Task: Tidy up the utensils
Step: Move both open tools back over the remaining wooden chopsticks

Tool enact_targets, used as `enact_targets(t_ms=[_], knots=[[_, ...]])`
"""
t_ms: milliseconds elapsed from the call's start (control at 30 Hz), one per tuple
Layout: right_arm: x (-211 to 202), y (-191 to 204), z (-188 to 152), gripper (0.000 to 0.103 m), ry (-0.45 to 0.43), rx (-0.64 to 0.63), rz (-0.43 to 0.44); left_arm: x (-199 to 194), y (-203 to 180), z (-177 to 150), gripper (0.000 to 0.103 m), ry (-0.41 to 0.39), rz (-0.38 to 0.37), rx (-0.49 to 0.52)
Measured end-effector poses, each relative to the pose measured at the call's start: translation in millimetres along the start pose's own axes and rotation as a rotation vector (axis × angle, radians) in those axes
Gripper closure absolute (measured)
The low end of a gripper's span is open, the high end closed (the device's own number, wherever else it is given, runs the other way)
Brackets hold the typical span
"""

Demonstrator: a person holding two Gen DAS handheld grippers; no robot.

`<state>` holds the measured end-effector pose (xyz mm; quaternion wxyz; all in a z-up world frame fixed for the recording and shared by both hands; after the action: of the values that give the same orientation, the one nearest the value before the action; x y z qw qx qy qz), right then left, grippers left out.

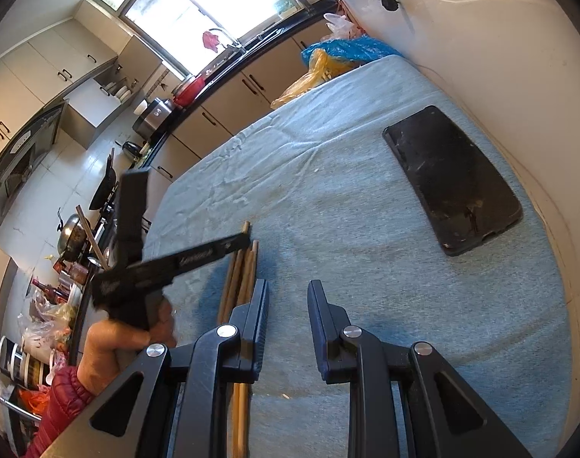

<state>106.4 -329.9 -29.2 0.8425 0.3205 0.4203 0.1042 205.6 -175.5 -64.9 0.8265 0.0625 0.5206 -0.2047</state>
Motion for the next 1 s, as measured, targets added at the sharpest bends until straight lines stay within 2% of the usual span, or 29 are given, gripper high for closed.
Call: enact_targets(t_ms=[67,267,400,467,633,800,1000], knots=[[4.8,2.5,0.1,0.080,0.009,-0.003,-0.002,-8.5,10.3,-13.6,0.090,-0.002,0.007,0.009],[25.0,14.4,-5.5,0.080,0.056,-0.040,-0.017,-50.2,38.6,-49.4,0.090,-0.039,-0.070,-0.056],[48.2,22.4,-5.9,0.080,0.096,-0.075,-0.053,-78.6,43.3,-52.3,0.090,-0.089,-0.131,-0.106],[59.7,24.9,-5.5,0.080,0.116,-0.101,-0.087,-85.8,46.7,-53.1,0.090,-0.095,-0.126,-0.116],[87.4,31.6,-5.6,0.080,0.165,-0.143,-0.140,-77.5,41.4,-53.2,0.090,-0.065,-0.147,-0.127],[86.7,33.7,-6.2,0.080,0.158,-0.136,-0.142,-53.5,29.1,-48.8,0.090,-0.025,-0.143,-0.127],[76.1,31.2,-5.6,0.080,0.143,-0.141,-0.147,-32.5,33.1,-33.9,0.090,-0.002,-0.058,-0.133]])
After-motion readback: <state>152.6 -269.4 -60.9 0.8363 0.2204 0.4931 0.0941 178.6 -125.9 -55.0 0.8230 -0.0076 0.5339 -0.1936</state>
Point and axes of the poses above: each gripper's, at about its wrist camera, not at the fingertips, and x roughly the way its jaws point, y to its left, z to its top, the point moved 9 cm from there along x, roughly the way its jaws point, and after that the axes turned 5 degrees about x, right-handed, at the moved point
